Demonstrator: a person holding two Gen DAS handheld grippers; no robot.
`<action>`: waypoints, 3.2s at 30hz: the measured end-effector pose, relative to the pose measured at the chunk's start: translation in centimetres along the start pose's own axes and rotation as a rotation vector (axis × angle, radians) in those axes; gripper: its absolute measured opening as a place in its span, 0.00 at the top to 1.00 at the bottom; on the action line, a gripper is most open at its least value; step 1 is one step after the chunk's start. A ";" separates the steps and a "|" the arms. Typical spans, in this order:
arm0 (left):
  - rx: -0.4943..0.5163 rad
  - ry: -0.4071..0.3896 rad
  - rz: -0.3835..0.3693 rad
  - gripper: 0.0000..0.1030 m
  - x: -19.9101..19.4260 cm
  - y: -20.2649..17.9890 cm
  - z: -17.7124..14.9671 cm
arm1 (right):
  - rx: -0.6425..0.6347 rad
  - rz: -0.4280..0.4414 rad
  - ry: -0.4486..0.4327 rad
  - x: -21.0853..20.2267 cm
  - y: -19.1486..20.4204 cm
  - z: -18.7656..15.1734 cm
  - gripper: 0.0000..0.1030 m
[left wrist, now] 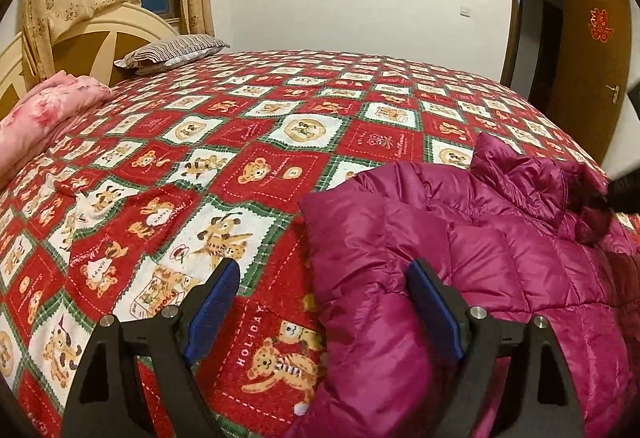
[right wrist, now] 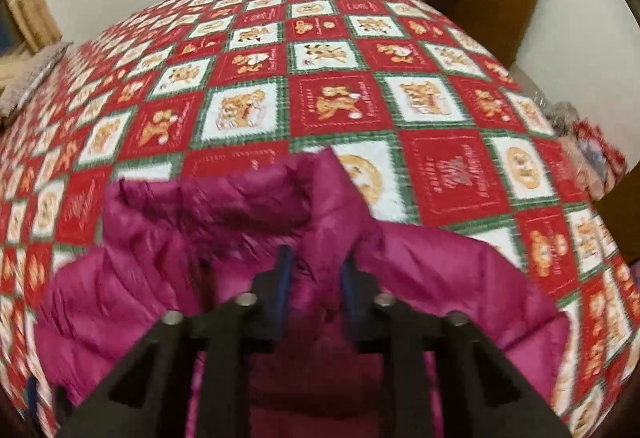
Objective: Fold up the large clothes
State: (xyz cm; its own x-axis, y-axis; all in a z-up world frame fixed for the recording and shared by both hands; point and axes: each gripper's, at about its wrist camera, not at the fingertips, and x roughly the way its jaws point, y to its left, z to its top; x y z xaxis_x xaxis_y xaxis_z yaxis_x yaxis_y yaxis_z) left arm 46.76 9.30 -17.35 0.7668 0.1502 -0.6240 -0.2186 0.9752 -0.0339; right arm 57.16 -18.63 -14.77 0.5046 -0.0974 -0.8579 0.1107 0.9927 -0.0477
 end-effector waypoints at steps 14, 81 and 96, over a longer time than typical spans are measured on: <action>0.107 -0.055 -0.161 0.16 -4.4 -3.0 4.5 | 0.061 -0.033 -0.181 1.0 -4.4 -6.6 0.91; -0.060 0.053 -0.254 0.76 -1.8 -4.2 6.1 | -0.014 -0.060 -0.210 1.5 -1.5 -4.5 0.81; 0.128 0.248 -0.045 0.23 8.3 -9.6 4.3 | 0.010 -0.039 -0.254 1.1 -1.9 -4.8 0.81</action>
State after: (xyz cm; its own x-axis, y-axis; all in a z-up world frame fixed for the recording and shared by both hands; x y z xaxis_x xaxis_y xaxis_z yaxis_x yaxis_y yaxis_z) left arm 57.85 1.88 -18.88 0.5995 0.0773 -0.7967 -0.0980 0.9949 0.0228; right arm 53.40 -20.30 -18.05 0.6984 -0.1517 -0.6995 0.1421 0.9872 -0.0723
